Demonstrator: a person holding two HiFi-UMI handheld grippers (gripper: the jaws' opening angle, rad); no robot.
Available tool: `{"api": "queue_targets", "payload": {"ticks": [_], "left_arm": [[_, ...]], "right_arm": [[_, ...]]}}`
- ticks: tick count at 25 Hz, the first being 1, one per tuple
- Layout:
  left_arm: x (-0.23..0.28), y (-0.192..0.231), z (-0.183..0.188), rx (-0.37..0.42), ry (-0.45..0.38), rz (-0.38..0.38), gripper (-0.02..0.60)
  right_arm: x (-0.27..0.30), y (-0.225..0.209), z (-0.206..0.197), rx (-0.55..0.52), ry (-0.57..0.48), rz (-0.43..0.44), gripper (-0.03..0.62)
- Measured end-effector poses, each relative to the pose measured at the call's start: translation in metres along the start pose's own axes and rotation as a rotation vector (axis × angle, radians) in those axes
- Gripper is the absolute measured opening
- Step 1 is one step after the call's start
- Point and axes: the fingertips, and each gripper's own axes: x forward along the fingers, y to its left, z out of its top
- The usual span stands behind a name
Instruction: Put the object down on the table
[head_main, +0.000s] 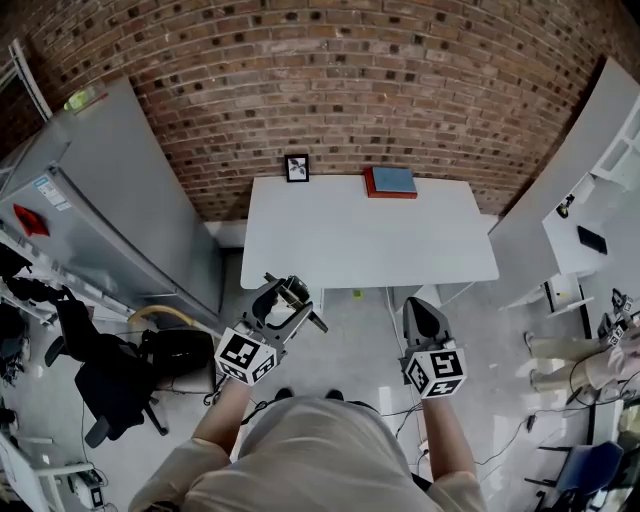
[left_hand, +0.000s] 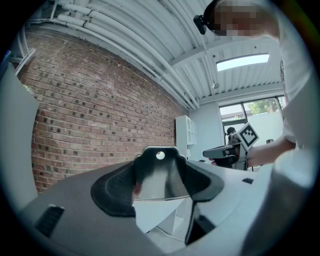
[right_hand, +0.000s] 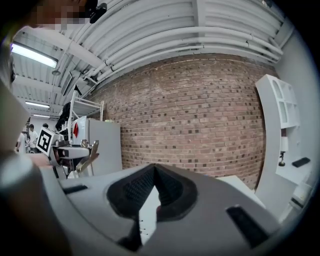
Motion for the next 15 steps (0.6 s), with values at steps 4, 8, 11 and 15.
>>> {"api": "queue_targets", "payload": {"ticks": [4, 8, 11, 15], "left_arm": [[0.011, -0.011, -0.006, -0.008, -0.001, 0.032, 0.275], [0.019, -0.019, -0.009, -0.016, 0.003, 0.068, 0.275], [0.024, -0.023, -0.010, -0.021, 0.006, 0.090, 0.275], [0.031, -0.023, -0.014, -0.025, 0.016, 0.106, 0.275]], "right_arm": [[0.002, -0.020, -0.006, 0.000, 0.002, 0.028, 0.002], [0.007, -0.036, -0.011, -0.002, 0.019, 0.053, 0.002], [0.012, -0.045, -0.012, 0.001, 0.023, 0.073, 0.002], [0.022, -0.053, -0.013, 0.002, 0.034, 0.087, 0.002]]}}
